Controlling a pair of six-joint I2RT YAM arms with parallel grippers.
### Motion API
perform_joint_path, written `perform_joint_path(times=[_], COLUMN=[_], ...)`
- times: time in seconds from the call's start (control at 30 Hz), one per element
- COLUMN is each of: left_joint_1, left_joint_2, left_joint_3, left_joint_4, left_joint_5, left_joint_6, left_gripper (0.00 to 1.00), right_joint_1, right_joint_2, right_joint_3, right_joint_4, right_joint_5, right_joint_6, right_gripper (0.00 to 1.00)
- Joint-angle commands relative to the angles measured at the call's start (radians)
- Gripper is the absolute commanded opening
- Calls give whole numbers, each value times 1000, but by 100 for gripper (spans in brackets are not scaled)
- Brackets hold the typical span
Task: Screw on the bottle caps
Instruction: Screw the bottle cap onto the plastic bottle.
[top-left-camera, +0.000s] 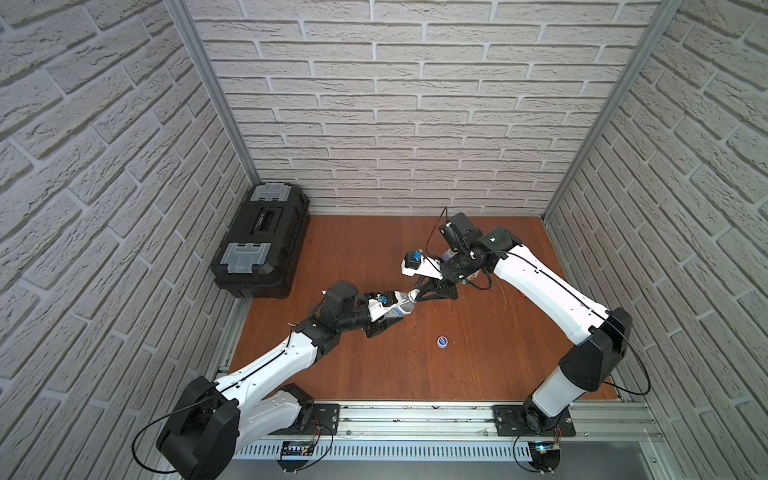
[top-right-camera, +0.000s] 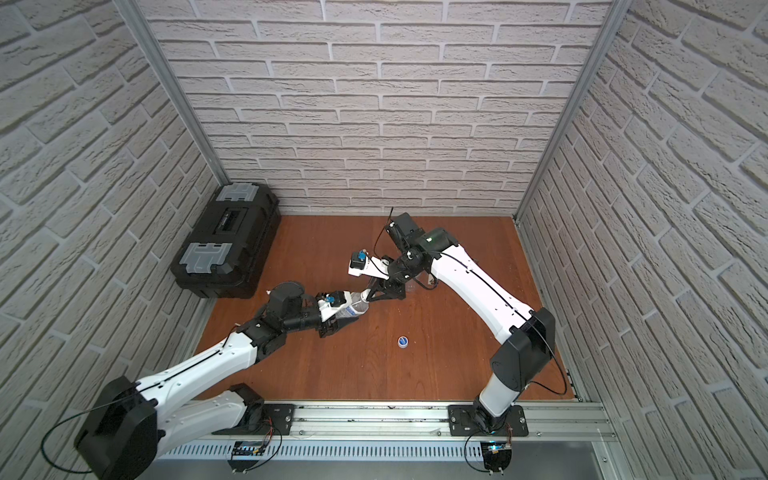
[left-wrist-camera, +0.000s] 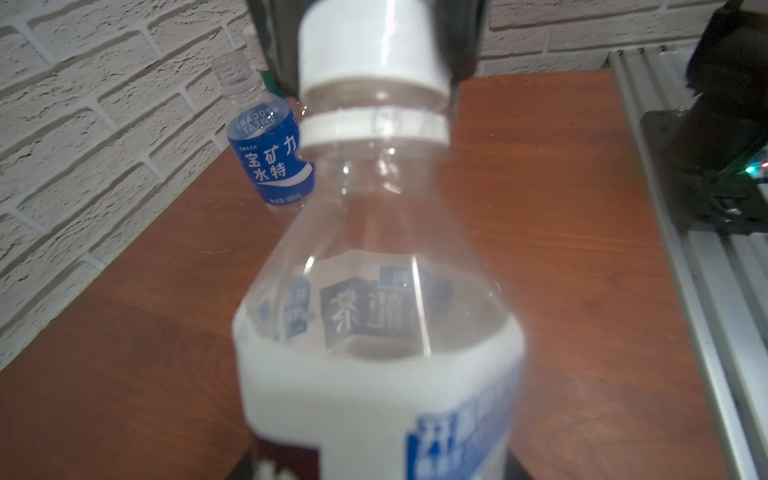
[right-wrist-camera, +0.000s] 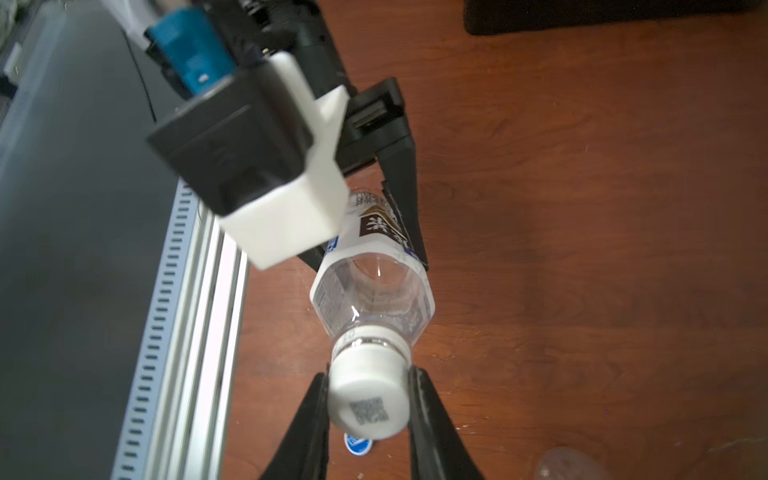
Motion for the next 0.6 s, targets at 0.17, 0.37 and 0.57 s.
perform_joint_path(times=[0.17,0.37,0.57], left_joint_1=[-128,-200,-232], left_joint_2=[-41,-23,-9], left_joint_3=[-11,-34,-47], left_joint_4=[333,395,351], left_joint_5=[-256,-405,-468], left_joint_6=[142,232,266], left_gripper=[38,37,37], right_joint_1=[14,6,5], right_joint_2=[-49,-99,-151], right_joint_3=[-181,-327,-332], right_joint_4=[384,589,579], right_joint_5=[92,137,202], right_joint_6=[1012,1550,1726], right_gripper=[26,24,27])
